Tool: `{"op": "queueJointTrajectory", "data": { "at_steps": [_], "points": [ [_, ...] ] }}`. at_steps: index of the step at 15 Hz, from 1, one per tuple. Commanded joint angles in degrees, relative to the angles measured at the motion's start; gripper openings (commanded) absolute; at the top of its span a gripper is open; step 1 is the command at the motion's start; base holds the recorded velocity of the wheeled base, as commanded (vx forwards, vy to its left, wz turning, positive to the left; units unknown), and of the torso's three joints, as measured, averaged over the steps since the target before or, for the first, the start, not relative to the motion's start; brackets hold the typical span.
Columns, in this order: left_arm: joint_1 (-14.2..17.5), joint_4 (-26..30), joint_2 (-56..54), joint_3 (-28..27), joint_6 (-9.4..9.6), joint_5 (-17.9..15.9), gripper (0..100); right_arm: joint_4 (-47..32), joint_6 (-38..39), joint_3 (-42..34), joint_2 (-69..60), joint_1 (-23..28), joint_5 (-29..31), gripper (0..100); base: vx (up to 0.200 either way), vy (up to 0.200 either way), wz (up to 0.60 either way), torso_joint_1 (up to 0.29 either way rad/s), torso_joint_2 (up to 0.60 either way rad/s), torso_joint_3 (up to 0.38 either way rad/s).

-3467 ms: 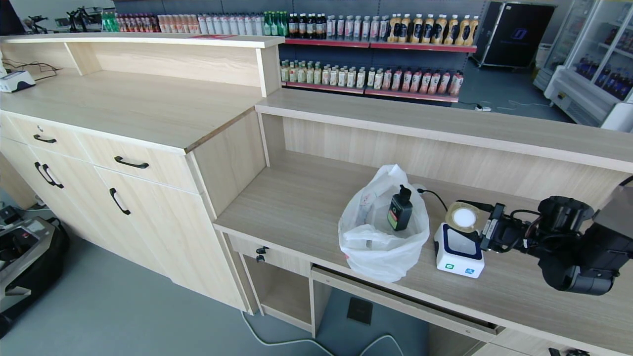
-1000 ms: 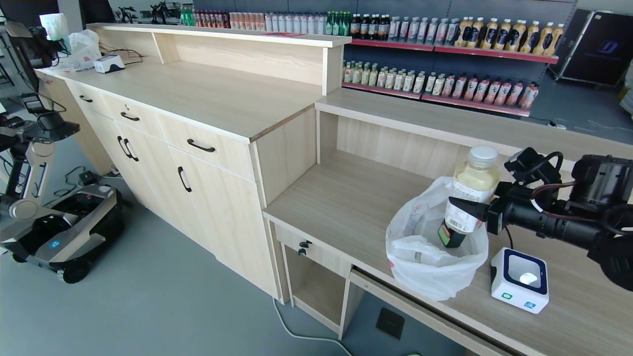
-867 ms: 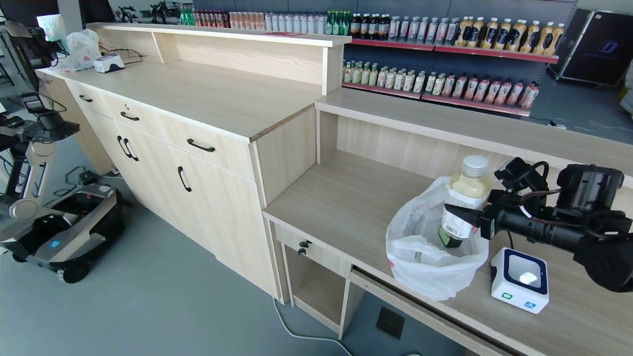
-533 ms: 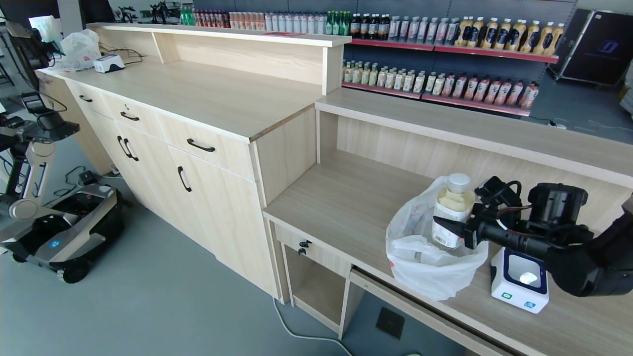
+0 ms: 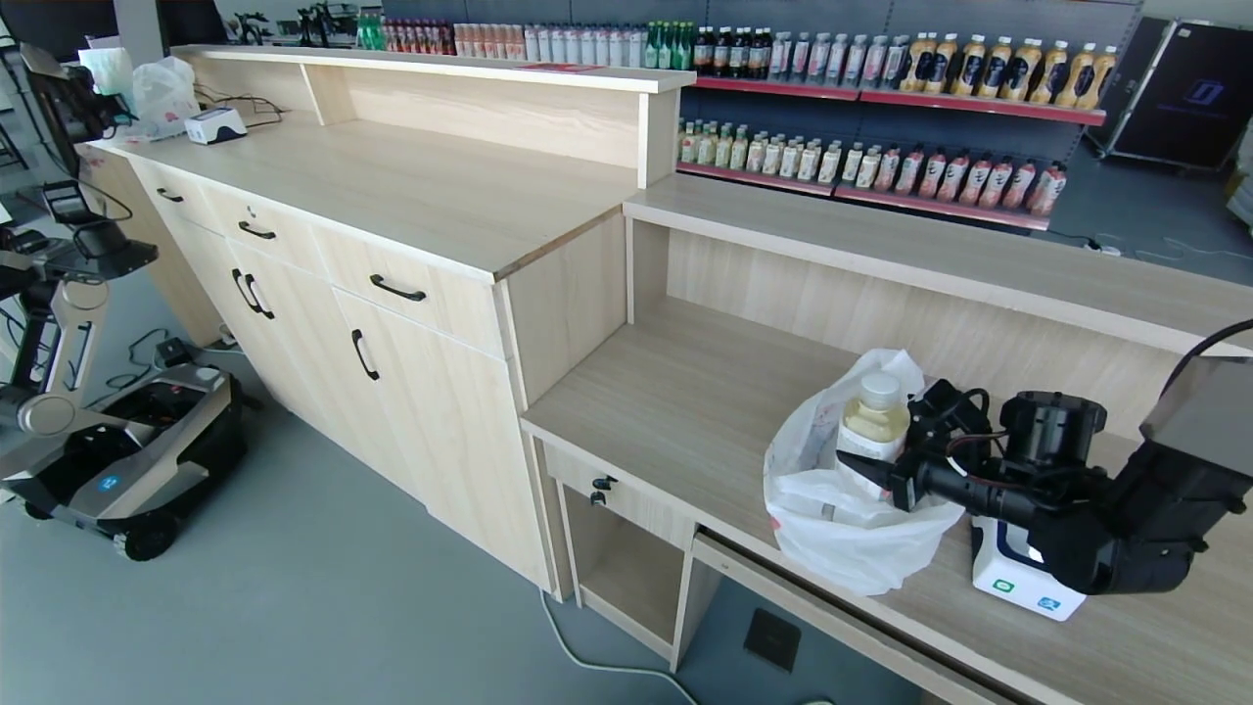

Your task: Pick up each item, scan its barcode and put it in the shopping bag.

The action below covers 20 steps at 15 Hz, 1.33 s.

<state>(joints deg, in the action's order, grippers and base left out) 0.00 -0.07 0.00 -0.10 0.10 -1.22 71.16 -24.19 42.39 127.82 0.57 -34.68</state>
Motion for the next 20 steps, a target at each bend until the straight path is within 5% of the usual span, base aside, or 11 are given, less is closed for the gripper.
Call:
{"op": "queueJointTrajectory", "data": {
  "at_steps": [1, 13, 14, 20],
  "points": [
    [0.0, 0.0, 0.1, 0.0, -0.01, 0.0, 100, 1.2, 0.0, 0.7, 3.2, 0.0, 0.0, 0, 0.000, 0.000, 0.00, 0.000, 0.00, 0.000],
    [0.0, 0.0, 0.0, 0.0, -0.01, 0.0, 100, 5.0, -0.2, 2.2, 9.5, -0.2, -1.8, 0, 0.000, 0.000, 0.00, 0.000, 0.00, 0.000],
    [0.0, 0.0, 0.0, 0.0, -0.01, 0.0, 100, 5.0, -0.2, 2.0, 9.5, -0.1, -1.9, 100, 0.000, 0.000, 0.00, 0.000, 0.00, 0.000],
    [0.0, 0.0, 0.1, 0.0, -0.01, 0.0, 100, 3.8, 3.2, 0.8, 2.6, 0.2, -2.0, 100, 0.000, 0.000, 0.00, 0.000, 0.00, 0.000]
  ]
}}
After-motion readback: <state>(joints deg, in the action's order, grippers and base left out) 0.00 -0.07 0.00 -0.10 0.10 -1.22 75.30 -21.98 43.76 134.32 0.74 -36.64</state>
